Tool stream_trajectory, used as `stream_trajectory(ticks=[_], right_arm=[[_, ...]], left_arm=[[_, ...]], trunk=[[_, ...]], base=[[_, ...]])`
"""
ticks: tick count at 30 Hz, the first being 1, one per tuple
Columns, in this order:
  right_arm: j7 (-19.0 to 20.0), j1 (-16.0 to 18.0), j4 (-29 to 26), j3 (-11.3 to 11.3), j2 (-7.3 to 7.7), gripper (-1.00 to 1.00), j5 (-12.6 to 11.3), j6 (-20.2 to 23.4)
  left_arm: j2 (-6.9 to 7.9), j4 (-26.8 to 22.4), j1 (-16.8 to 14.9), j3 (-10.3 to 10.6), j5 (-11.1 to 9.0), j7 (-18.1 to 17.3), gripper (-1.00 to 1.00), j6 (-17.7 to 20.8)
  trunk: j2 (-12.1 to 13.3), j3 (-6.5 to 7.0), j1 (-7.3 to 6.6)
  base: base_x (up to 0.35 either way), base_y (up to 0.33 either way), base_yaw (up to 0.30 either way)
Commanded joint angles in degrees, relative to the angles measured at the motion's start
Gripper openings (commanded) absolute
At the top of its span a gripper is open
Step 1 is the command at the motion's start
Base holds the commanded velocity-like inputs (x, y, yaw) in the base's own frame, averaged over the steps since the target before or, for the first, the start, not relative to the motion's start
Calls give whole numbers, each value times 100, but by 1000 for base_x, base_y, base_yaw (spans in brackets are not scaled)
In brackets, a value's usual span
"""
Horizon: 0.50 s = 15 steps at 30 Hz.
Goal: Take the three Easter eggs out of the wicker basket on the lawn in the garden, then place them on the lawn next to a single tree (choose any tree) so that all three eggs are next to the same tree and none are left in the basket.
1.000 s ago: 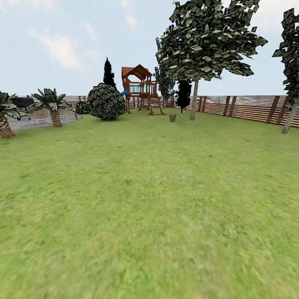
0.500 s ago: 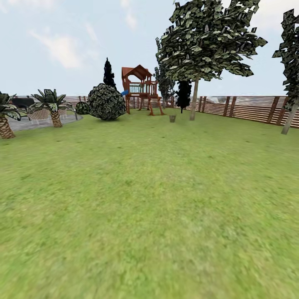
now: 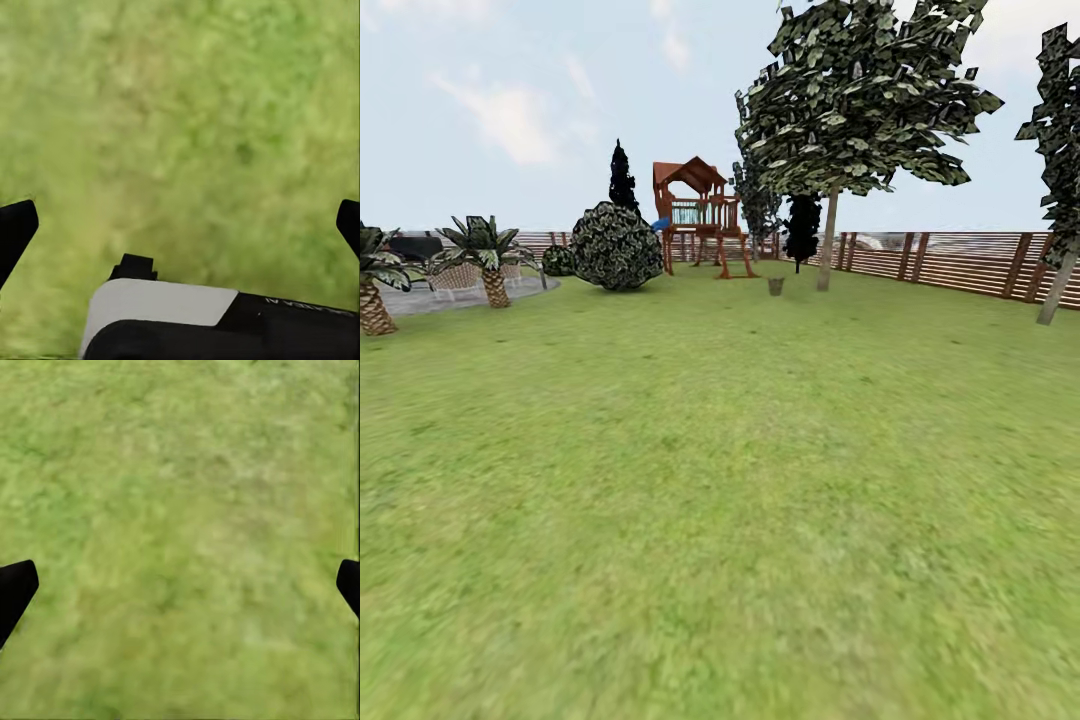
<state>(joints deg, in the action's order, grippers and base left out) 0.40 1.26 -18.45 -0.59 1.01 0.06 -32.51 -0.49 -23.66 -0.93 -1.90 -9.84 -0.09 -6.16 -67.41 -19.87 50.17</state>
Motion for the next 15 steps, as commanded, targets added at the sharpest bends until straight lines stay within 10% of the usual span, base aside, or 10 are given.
stream_trajectory(ticks=[1, 6, 15], right_arm=[[4, 7, -90, -3, 6, 100, 0, -18], [4, 23, -383, -2, 23, 100, -3, -17], [12, 24, -405, -2, 53, 100, 16, -43]], left_arm=[[4, 20, -3, -43, -67, -5, 100, -18], [97, 33, -3, -507, -167, -2, 100, -773], [107, 63, -3, -617, -176, 10, 100, -1221]], trunk=[[38, 12, -23], [78, 30, -45], [78, 30, -45]], base=[[0, 0, 0], [1, 0, 0], [252, 0, 0]])
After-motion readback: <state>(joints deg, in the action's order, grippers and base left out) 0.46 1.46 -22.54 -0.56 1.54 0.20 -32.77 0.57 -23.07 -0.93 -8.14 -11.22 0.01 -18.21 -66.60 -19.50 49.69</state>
